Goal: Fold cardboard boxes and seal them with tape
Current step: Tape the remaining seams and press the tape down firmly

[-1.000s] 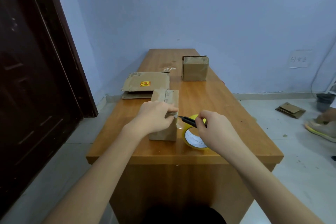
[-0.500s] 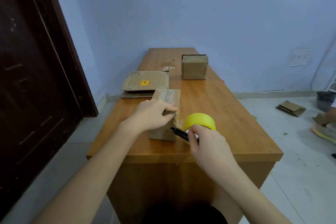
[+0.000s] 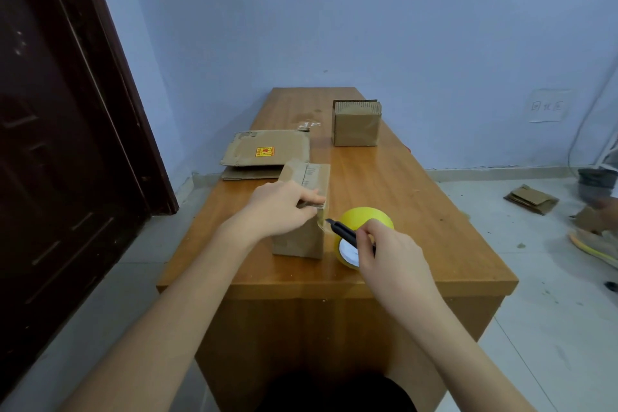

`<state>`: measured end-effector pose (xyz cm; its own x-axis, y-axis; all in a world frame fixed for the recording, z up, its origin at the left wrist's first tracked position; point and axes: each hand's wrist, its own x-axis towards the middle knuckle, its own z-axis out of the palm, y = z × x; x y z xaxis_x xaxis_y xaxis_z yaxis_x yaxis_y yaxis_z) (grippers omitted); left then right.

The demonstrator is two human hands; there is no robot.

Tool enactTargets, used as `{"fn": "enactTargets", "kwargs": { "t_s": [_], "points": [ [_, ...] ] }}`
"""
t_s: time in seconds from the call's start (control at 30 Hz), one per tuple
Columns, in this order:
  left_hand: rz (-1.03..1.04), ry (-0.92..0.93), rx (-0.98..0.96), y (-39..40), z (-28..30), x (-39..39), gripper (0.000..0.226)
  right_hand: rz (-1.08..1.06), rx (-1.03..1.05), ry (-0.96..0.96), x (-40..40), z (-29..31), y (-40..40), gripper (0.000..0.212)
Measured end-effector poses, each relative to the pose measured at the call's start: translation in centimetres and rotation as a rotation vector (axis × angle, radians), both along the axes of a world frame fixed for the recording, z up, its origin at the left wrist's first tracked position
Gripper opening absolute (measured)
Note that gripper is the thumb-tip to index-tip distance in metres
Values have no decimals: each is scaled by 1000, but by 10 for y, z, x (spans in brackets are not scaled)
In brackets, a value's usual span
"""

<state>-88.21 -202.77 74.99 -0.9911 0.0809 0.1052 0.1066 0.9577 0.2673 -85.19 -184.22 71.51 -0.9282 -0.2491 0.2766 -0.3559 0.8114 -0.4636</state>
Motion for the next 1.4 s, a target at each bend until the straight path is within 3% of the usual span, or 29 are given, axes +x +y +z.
{"fn": "enactTargets", "kwargs": {
  "t_s": [0.43,0.63,0.87,1.1,1.2,1.4],
  "points": [
    [13,22,19,-1,-1,0,32,87,-83,35,17,-7,5,22],
    [16,27,41,-1,-3,2,32,-30,-276,7,-3,5,39,15],
    [18,29,41,-1,-8,5,36,-223,-453,-95,-50,-11,70,27],
    [11,21,46,-3,-7,6,36,-183,-535,-131,-81,-40,76,17],
    [8,15,43,-3,-6,6,37,-180,-497,-102,-93,-53,78,20],
    [9,5,57,-3,-5,7,37,-287,-218,-19,-117,-75,83,12]
  ]
}}
